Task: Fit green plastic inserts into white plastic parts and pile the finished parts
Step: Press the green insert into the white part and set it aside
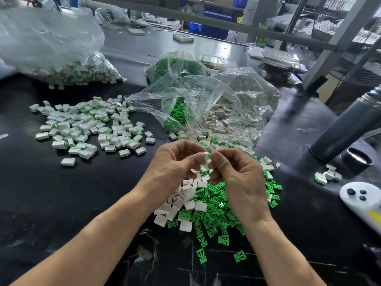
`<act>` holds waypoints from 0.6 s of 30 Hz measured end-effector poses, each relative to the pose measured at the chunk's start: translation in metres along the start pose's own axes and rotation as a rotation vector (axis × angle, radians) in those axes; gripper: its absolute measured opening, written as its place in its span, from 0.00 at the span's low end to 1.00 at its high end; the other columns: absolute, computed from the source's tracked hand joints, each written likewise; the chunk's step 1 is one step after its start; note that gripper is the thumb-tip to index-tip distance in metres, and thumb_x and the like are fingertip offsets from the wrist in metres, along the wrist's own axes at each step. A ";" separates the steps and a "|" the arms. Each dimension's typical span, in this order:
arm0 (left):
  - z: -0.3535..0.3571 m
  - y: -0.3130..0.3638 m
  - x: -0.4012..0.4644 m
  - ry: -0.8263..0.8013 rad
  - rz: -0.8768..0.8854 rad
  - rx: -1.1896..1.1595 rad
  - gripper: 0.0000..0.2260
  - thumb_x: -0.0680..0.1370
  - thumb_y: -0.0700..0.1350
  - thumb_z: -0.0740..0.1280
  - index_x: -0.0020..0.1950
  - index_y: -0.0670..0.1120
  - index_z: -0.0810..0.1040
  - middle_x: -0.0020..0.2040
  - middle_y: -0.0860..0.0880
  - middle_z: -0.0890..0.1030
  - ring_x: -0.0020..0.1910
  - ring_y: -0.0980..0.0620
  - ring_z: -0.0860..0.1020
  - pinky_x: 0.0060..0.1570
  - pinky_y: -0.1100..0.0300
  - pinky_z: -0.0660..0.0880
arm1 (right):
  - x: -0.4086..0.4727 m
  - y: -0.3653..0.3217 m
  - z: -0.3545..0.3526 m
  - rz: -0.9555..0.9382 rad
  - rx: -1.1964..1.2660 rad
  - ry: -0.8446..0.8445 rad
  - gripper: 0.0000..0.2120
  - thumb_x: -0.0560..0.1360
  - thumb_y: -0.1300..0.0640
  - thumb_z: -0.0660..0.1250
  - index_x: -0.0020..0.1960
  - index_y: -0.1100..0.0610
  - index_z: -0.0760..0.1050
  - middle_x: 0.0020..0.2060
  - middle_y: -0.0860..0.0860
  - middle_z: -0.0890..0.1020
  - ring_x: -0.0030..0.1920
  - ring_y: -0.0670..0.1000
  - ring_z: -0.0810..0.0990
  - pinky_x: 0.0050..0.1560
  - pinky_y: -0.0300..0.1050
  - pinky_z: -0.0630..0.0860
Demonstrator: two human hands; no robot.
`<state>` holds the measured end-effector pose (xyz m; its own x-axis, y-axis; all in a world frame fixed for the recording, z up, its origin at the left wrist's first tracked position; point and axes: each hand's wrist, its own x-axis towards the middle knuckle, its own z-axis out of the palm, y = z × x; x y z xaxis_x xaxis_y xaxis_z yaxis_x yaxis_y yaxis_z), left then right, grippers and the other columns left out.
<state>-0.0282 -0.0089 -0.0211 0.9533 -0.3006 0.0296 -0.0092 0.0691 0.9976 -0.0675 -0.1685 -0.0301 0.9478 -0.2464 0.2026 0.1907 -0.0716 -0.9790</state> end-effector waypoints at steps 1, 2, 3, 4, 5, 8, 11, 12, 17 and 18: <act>0.000 0.000 0.000 0.012 0.001 0.010 0.02 0.79 0.39 0.73 0.51 0.44 0.83 0.38 0.52 0.84 0.37 0.57 0.81 0.38 0.64 0.80 | 0.000 0.000 0.001 0.000 0.009 0.000 0.03 0.77 0.57 0.73 0.48 0.57 0.83 0.36 0.53 0.84 0.33 0.51 0.81 0.34 0.43 0.81; 0.000 -0.001 0.001 0.021 0.002 0.018 0.02 0.78 0.40 0.73 0.51 0.44 0.84 0.38 0.53 0.84 0.37 0.57 0.80 0.38 0.64 0.80 | 0.000 -0.001 0.002 0.000 0.019 0.000 0.02 0.77 0.59 0.73 0.48 0.58 0.83 0.36 0.53 0.85 0.33 0.50 0.81 0.35 0.42 0.81; -0.001 0.000 0.001 0.028 0.004 0.022 0.02 0.78 0.40 0.73 0.51 0.45 0.84 0.37 0.54 0.84 0.37 0.57 0.80 0.38 0.64 0.80 | 0.000 -0.001 0.002 0.002 0.026 0.001 0.02 0.77 0.61 0.73 0.49 0.58 0.83 0.36 0.53 0.85 0.33 0.50 0.81 0.35 0.41 0.81; -0.001 0.000 0.001 0.032 0.008 0.025 0.02 0.78 0.40 0.73 0.51 0.45 0.84 0.37 0.54 0.84 0.37 0.57 0.80 0.37 0.64 0.80 | 0.001 -0.001 0.002 0.006 0.033 0.000 0.02 0.77 0.62 0.73 0.50 0.59 0.83 0.36 0.52 0.85 0.34 0.50 0.82 0.35 0.40 0.81; -0.001 0.000 0.001 0.033 0.011 0.029 0.02 0.78 0.40 0.73 0.51 0.45 0.84 0.37 0.54 0.84 0.36 0.58 0.80 0.37 0.64 0.80 | 0.001 -0.001 0.002 0.013 0.039 -0.002 0.02 0.77 0.63 0.73 0.50 0.60 0.83 0.36 0.53 0.85 0.34 0.50 0.82 0.35 0.40 0.81; 0.000 0.002 0.000 0.028 0.016 0.044 0.03 0.78 0.39 0.73 0.50 0.44 0.84 0.36 0.54 0.84 0.35 0.59 0.81 0.37 0.65 0.79 | 0.000 -0.001 0.002 0.036 0.063 -0.006 0.02 0.79 0.63 0.71 0.50 0.60 0.83 0.36 0.54 0.85 0.34 0.50 0.82 0.36 0.43 0.82; 0.001 0.002 0.000 0.019 0.015 0.048 0.02 0.77 0.38 0.74 0.49 0.43 0.84 0.35 0.53 0.84 0.34 0.58 0.80 0.36 0.66 0.78 | 0.000 -0.001 0.002 0.079 0.095 -0.012 0.04 0.80 0.63 0.70 0.49 0.59 0.84 0.35 0.55 0.84 0.33 0.51 0.81 0.35 0.44 0.82; 0.001 0.002 0.000 0.018 0.013 0.050 0.02 0.77 0.38 0.74 0.49 0.43 0.84 0.36 0.52 0.84 0.33 0.58 0.80 0.36 0.66 0.78 | -0.001 0.000 0.002 0.094 0.106 -0.015 0.04 0.80 0.63 0.70 0.48 0.59 0.84 0.35 0.55 0.84 0.33 0.52 0.81 0.34 0.45 0.82; -0.002 0.000 0.001 0.042 0.013 0.075 0.03 0.76 0.39 0.76 0.47 0.45 0.84 0.35 0.50 0.85 0.33 0.55 0.81 0.37 0.63 0.80 | -0.002 0.002 0.005 0.102 0.058 -0.017 0.03 0.80 0.64 0.70 0.48 0.62 0.82 0.34 0.53 0.84 0.32 0.51 0.81 0.33 0.44 0.82; -0.002 -0.001 0.001 0.049 0.019 0.082 0.03 0.76 0.38 0.76 0.46 0.45 0.84 0.35 0.50 0.85 0.33 0.55 0.81 0.36 0.63 0.80 | -0.002 0.002 0.006 0.101 0.047 -0.014 0.04 0.80 0.65 0.69 0.48 0.62 0.82 0.34 0.53 0.84 0.32 0.50 0.81 0.33 0.43 0.81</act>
<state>-0.0265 -0.0071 -0.0218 0.9662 -0.2532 0.0474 -0.0501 -0.0045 0.9987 -0.0676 -0.1624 -0.0322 0.9661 -0.2366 0.1033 0.1060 -0.0012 -0.9944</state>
